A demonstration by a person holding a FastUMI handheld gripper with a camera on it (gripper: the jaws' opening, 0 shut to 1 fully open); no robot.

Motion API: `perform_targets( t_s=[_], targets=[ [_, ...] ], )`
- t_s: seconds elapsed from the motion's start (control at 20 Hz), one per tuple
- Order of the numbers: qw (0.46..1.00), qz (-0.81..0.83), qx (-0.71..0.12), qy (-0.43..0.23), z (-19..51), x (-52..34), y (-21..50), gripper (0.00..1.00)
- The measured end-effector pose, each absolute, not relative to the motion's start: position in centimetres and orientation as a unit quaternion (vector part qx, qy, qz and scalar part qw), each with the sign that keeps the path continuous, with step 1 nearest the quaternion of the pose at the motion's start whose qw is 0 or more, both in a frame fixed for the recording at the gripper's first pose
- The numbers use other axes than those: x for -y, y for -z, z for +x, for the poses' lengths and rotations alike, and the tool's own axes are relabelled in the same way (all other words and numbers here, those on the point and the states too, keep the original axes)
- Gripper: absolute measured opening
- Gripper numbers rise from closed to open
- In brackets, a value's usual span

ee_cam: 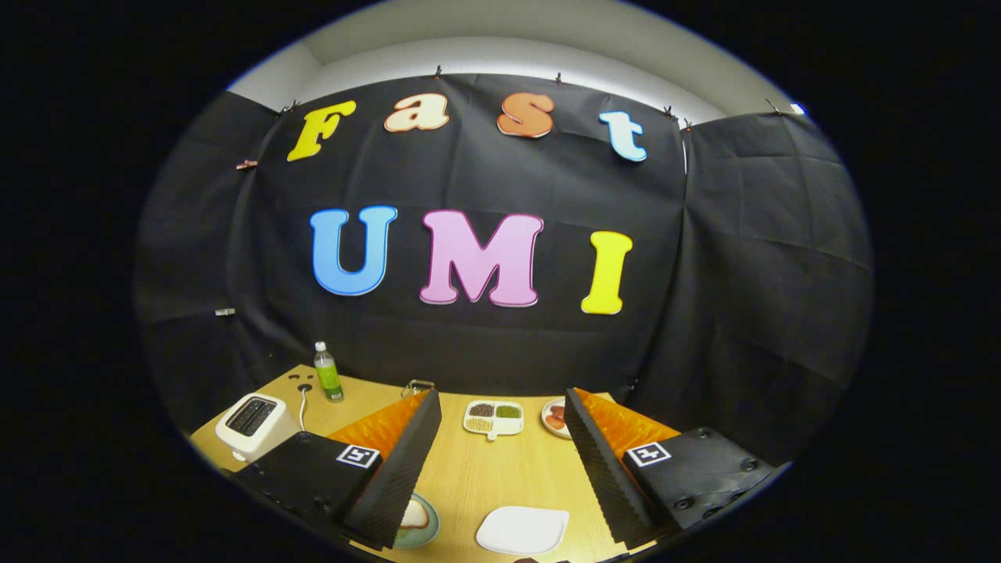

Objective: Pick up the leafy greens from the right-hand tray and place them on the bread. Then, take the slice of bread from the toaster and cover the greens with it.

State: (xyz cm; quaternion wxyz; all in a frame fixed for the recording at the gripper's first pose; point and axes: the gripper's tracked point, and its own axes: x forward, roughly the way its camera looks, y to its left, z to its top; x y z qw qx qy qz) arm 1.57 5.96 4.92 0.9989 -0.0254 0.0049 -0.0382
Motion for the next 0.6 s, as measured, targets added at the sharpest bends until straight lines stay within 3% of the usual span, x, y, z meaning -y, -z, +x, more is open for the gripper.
perform_targets(
  t_s=[0.6],
  targets=[
    [1.000,-0.018,-0.002,0.008,-0.8,-0.3,-4.7,0.98]
  ],
)
